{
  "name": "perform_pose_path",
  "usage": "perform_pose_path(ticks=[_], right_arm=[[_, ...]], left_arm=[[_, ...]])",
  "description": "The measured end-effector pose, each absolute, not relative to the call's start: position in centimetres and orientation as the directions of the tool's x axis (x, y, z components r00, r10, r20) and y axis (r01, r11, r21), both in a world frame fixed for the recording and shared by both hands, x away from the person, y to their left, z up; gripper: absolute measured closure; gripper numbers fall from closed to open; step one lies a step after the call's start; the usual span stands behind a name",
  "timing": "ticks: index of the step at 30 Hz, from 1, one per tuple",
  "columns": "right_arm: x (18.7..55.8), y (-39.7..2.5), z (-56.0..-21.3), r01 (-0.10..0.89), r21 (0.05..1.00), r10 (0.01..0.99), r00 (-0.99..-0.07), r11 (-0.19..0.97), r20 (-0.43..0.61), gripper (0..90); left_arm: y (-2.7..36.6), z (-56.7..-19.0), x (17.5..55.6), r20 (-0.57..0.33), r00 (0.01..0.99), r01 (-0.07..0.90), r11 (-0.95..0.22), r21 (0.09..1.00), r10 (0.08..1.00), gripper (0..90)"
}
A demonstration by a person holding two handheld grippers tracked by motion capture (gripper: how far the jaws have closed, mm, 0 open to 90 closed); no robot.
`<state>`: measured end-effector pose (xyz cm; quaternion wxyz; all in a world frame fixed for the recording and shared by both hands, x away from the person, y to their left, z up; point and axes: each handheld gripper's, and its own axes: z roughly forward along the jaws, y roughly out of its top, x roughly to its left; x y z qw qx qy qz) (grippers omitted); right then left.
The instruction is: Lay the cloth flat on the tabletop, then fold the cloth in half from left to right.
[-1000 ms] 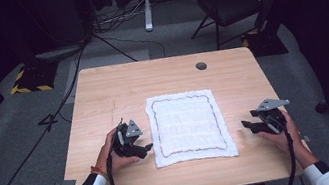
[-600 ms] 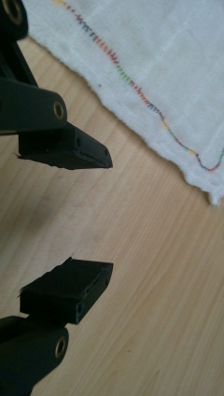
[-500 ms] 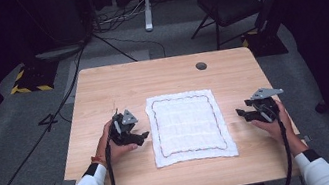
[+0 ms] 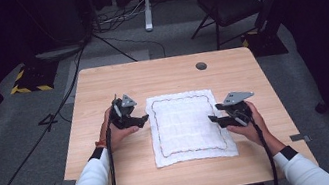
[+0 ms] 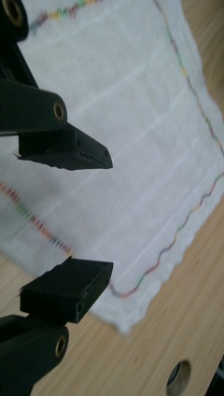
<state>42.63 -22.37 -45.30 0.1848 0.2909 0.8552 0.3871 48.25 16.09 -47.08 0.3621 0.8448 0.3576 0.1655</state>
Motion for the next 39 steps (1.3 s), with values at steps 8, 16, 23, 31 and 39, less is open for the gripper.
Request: perform_pose_path(ticks=[8, 16, 23, 31, 39], right_arm=[[40.5, -16.0, -45.1, 0.259, 0.775, 0.507, -0.857, 0.577, -0.091, 42.4], [37.2, -8.7, -46.2, 0.148, 0.748, 0.299, -0.952, 0.647, -0.070, 43.4], [35.3, -5.4, -48.2, 0.091, 0.697, 0.186, -0.981, 0.711, -0.062, 44.7], [35.2, -4.8, -49.3, 0.107, 0.684, 0.199, -0.978, 0.722, -0.057, 45.8], [35.7, -5.3, -49.2, 0.125, 0.686, 0.247, -0.966, 0.716, -0.082, 69.8]], left_arm=[[15.0, -47.3, 50.7, 0.027, 0.642, 0.525, -0.464, 0.713, 0.766, 24.0], [13.8, -47.5, 52.8, 0.001, 0.606, 0.552, -0.422, 0.719, 0.795, 23.1], [13.5, -48.9, 54.3, -0.026, 0.561, 0.599, -0.384, 0.703, 0.827, 22.8], [12.8, -49.8, 55.2, -0.021, 0.528, 0.628, -0.374, 0.682, 0.849, 21.9], [12.4, -49.8, 55.5, -0.039, 0.557, 0.622, -0.385, 0.682, 0.830, 31.6]])
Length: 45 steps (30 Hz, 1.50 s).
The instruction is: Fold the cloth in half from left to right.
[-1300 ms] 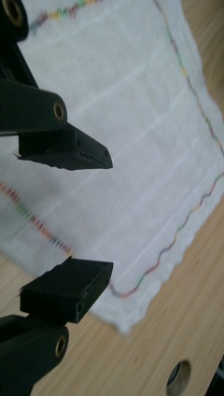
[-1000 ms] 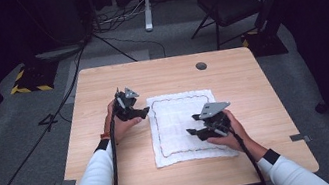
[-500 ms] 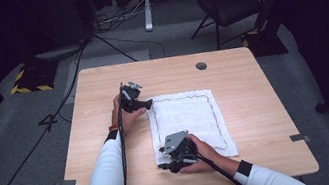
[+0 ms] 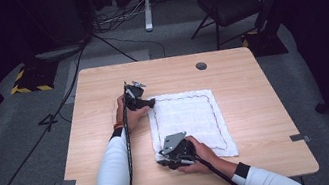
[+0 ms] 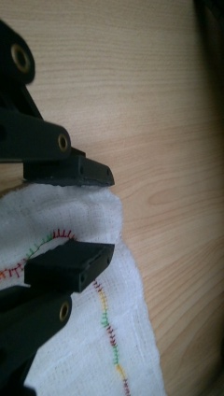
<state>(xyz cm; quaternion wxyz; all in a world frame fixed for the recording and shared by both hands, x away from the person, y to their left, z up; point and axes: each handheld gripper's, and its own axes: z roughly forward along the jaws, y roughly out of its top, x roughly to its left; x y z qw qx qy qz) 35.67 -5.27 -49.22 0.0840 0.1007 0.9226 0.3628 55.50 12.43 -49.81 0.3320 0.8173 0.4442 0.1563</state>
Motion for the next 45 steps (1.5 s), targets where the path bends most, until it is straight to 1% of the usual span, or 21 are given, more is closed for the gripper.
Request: perform_pose_path(ticks=[1, 2, 3, 4, 5, 6, 7, 8, 10, 13, 18, 23, 25, 38, 45], right_arm=[[35.6, -5.3, -49.2, 0.125, 0.685, 0.253, -0.963, 0.718, -0.089, 72.7], [35.6, -5.3, -49.2, 0.125, 0.685, 0.253, -0.963, 0.718, -0.089, 72.7], [35.6, -5.2, -49.2, 0.124, 0.685, 0.259, -0.961, 0.718, -0.097, 76.0], [35.7, -5.2, -49.2, 0.125, 0.682, 0.269, -0.957, 0.721, -0.109, 79.3], [35.7, -5.1, -49.2, 0.130, 0.683, 0.277, -0.955, 0.719, -0.110, 81.1], [35.7, -5.1, -49.2, 0.130, 0.683, 0.277, -0.955, 0.719, -0.110, 81.1], [35.7, -5.1, -49.2, 0.134, 0.684, 0.282, -0.953, 0.717, -0.110, 82.1], [35.7, -5.1, -49.2, 0.133, 0.684, 0.286, -0.952, 0.717, -0.114, 82.7], [35.7, -5.1, -49.2, 0.139, 0.687, 0.290, -0.951, 0.714, -0.108, 83.5], [35.5, -5.1, -49.2, 0.140, 0.692, 0.293, -0.950, 0.708, -0.108, 84.2], [35.4, -5.3, -48.7, 0.134, 0.709, 0.297, -0.948, 0.692, -0.111, 84.6], [35.4, -5.6, -48.2, 0.128, 0.723, 0.299, -0.947, 0.678, -0.114, 84.7], [35.3, -5.6, -48.0, 0.118, 0.727, 0.295, -0.948, 0.676, -0.121, 84.7], [34.6, -3.6, -47.3, 0.058, 0.731, 0.259, -0.952, 0.679, -0.164, 84.9], [34.4, -4.6, -46.1, 0.060, 0.756, 0.289, -0.941, 0.651, -0.174, 84.9]], left_arm=[[12.5, -49.7, 55.4, -0.040, 0.570, 0.616, -0.395, 0.682, 0.821, 38.3], [12.6, -49.6, 55.4, -0.048, 0.587, 0.608, -0.401, 0.685, 0.808, 38.3], [12.7, -49.6, 55.3, -0.052, 0.600, 0.604, -0.410, 0.684, 0.798, 46.9], [12.7, -49.6, 55.2, -0.055, 0.603, 0.602, -0.408, 0.686, 0.796, 52.9], [12.8, -49.5, 55.2, -0.060, 0.616, 0.599, -0.417, 0.684, 0.785, 65.5], [12.8, -49.5, 55.1, -0.072, 0.632, 0.594, -0.423, 0.684, 0.772, 65.5], [12.8, -49.4, 55.0, -0.070, 0.642, 0.590, -0.433, 0.681, 0.764, 73.4], [12.8, -49.4, 54.9, -0.063, 0.648, 0.585, -0.443, 0.679, 0.759, 78.2], [12.7, -49.3, 54.7, -0.056, 0.653, 0.580, -0.450, 0.679, 0.756, 84.4], [12.9, -49.2, 54.5, -0.040, 0.659, 0.571, -0.464, 0.677, 0.751, 85.0], [13.5, -48.7, 54.2, -0.056, 0.659, 0.569, -0.448, 0.690, 0.750, 85.5], [13.8, -48.0, 53.7, -0.034, 0.661, 0.556, -0.458, 0.694, 0.750, 85.6], [14.1, -47.8, 53.6, -0.045, 0.660, 0.560, -0.452, 0.695, 0.750, 85.5], [15.6, -46.9, 53.2, -0.049, 0.651, 0.559, -0.434, 0.706, 0.758, 85.5], [14.9, -45.9, 53.1, -0.044, 0.645, 0.547, -0.422, 0.723, 0.763, 85.6]])
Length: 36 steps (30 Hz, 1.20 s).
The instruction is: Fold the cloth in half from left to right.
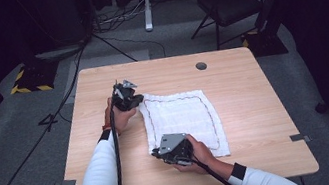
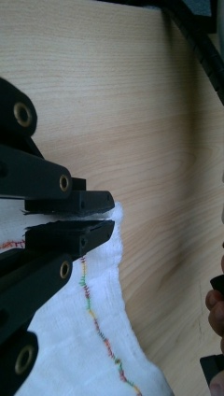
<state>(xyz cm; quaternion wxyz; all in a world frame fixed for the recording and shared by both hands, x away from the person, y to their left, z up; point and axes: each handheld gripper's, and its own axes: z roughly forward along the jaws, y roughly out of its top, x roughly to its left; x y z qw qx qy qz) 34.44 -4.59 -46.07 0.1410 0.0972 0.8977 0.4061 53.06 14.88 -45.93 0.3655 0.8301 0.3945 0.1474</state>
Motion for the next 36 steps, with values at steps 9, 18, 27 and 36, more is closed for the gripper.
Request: perform_pose_path(ticks=[9, 18, 27, 36], right_arm=[[34.4, -8.7, -44.1, 0.086, 0.782, 0.361, -0.914, 0.617, -0.184, 84.9], [34.2, -14.0, -43.7, 0.129, 0.792, 0.439, -0.878, 0.597, -0.189, 85.0], [33.3, -18.7, -43.4, 0.156, 0.801, 0.504, -0.840, 0.578, -0.200, 85.0], [32.8, -22.7, -44.5, 0.221, 0.793, 0.567, -0.804, 0.567, -0.181, 85.2]], left_arm=[[11.8, -44.6, 53.6, -0.046, 0.675, 0.510, -0.420, 0.750, 0.737, 85.3], [6.4, -43.5, 54.3, -0.010, 0.723, 0.462, -0.473, 0.750, 0.690, 85.2], [2.7, -43.0, 54.7, 0.005, 0.749, 0.440, -0.502, 0.745, 0.663, 85.2], [-0.7, -43.5, 54.9, 0.006, 0.786, 0.414, -0.534, 0.737, 0.618, 85.8]])
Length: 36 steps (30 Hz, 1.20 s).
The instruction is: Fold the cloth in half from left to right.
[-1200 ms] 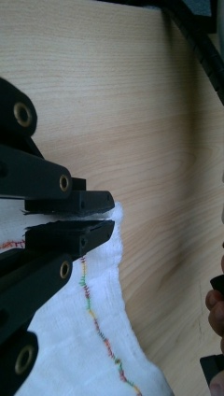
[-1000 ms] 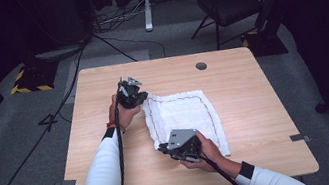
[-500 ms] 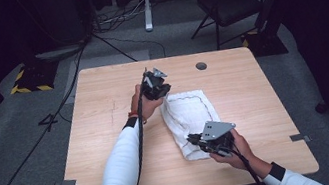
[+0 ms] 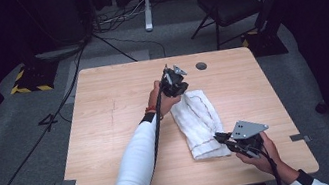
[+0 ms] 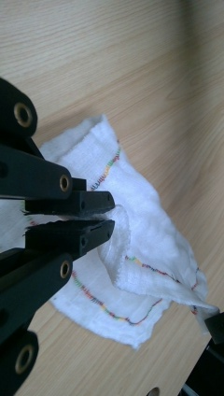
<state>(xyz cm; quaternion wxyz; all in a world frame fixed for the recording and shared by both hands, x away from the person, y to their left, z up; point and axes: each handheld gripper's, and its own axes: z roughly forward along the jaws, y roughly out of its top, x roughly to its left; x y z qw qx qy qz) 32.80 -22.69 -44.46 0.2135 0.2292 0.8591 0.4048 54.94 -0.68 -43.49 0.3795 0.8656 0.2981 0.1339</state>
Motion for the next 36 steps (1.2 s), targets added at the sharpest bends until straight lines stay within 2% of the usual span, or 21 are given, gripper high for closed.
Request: perform_pose_path(ticks=[9, 14, 15, 17, 20, 26, 28, 31, 36], right_arm=[[32.3, -24.5, -44.8, 0.263, 0.778, 0.583, -0.797, 0.571, -0.159, 85.2], [32.1, -25.1, -45.5, 0.289, 0.754, 0.584, -0.798, 0.590, -0.151, 86.0], [32.1, -25.2, -45.7, 0.299, 0.752, 0.582, -0.801, 0.588, -0.137, 86.1], [32.1, -25.0, -45.9, 0.302, 0.736, 0.565, -0.815, 0.606, -0.130, 85.8], [32.0, -24.7, -46.2, 0.292, 0.716, 0.541, -0.829, 0.634, -0.141, 85.6], [32.2, -25.0, -46.1, 0.309, 0.728, 0.567, -0.813, 0.612, -0.131, 73.6], [32.4, -25.1, -46.0, 0.314, 0.734, 0.581, -0.803, 0.602, -0.134, 68.0], [32.8, -25.4, -45.8, 0.329, 0.747, 0.608, -0.784, 0.578, -0.126, 62.5], [33.6, -25.9, -45.9, 0.353, 0.747, 0.643, -0.755, 0.563, -0.128, 55.9]], left_arm=[[-3.7, -43.7, 55.2, 0.013, 0.798, 0.396, -0.541, 0.742, 0.603, 85.8], [-5.8, -44.6, 55.3, 0.045, 0.799, 0.395, -0.579, 0.714, 0.600, 83.6], [-6.1, -44.7, 55.4, 0.053, 0.793, 0.400, -0.585, 0.705, 0.607, 80.2], [-6.5, -45.0, 55.4, 0.051, 0.771, 0.424, -0.572, 0.702, 0.634, 68.0], [-6.7, -44.8, 54.9, 0.053, 0.783, 0.403, -0.571, 0.715, 0.619, 57.8], [-4.4, -43.6, 52.4, 0.042, 0.802, 0.397, -0.585, 0.707, 0.596, 30.2], [-3.2, -43.4, 51.1, 0.061, 0.821, 0.369, -0.608, 0.703, 0.568, 25.3], [-1.1, -43.1, 49.0, 0.030, 0.846, 0.354, -0.602, 0.716, 0.533, 20.9], [1.6, -43.4, 45.4, 0.026, 0.869, 0.333, -0.622, 0.709, 0.494, 19.9]])
